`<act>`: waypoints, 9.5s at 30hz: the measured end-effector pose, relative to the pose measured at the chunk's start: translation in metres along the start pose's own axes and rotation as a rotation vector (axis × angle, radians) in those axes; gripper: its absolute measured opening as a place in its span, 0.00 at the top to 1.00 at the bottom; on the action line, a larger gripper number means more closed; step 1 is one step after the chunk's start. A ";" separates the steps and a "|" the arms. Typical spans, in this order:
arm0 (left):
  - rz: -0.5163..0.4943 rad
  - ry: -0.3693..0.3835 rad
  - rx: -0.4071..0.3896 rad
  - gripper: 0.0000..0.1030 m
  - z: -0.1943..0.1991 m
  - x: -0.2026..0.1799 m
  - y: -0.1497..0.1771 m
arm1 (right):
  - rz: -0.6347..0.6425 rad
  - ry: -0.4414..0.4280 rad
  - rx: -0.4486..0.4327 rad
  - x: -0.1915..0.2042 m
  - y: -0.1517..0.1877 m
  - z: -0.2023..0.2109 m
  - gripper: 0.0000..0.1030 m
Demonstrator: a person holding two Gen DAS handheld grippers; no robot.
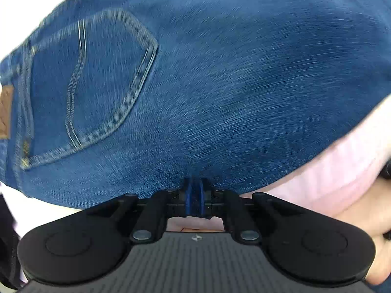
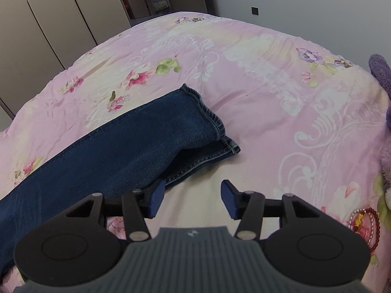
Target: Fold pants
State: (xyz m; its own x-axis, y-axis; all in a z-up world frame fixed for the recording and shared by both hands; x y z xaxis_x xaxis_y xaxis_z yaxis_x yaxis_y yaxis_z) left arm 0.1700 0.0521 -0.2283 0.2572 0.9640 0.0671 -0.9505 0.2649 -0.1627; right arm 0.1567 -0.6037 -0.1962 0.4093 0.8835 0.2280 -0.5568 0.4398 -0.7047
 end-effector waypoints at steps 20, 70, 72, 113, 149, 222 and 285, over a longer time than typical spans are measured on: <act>-0.238 0.274 -0.404 0.77 0.041 -0.171 -0.166 | -0.802 -0.110 -0.008 -0.079 -0.002 -0.092 0.41; 0.435 0.391 -0.558 0.67 0.086 0.024 -0.003 | 0.280 -0.644 0.114 0.485 0.089 0.037 0.95; 0.492 0.416 -0.543 0.66 0.078 0.027 0.006 | 0.391 -0.640 0.159 0.491 0.142 0.037 0.95; 0.569 0.663 -0.608 0.21 0.017 -0.012 -0.053 | 0.452 -0.709 0.103 0.497 0.190 -0.050 1.00; 0.100 0.284 -0.986 0.93 0.207 -0.047 -0.074 | 0.398 -0.545 0.017 0.381 0.139 0.026 0.80; 0.275 -0.106 -0.545 0.51 0.032 0.254 0.024 | 0.687 -0.481 0.156 0.442 0.200 -0.017 0.83; -0.763 -0.003 -0.351 1.00 -0.001 0.011 -0.036 | 0.128 -0.610 0.291 0.414 0.168 -0.122 0.51</act>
State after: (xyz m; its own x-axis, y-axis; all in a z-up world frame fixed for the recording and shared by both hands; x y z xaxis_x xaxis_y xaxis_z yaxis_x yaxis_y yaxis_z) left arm 0.2076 0.0535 -0.2230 0.8066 0.5177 0.2854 -0.4062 0.8361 -0.3687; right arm 0.3212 -0.1838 -0.3023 -0.1051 0.8267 0.5527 -0.7802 0.2760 -0.5613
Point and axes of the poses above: each gripper's, at about its wrist camera, not at the fingertips, and z roughly against the way its jaws point, x to its left, y to its underside, the point moved 7 cm from there along -z, roughly the way its jaws point, and after that the axes turned 11 degrees about -x, right-handed, at the moved point
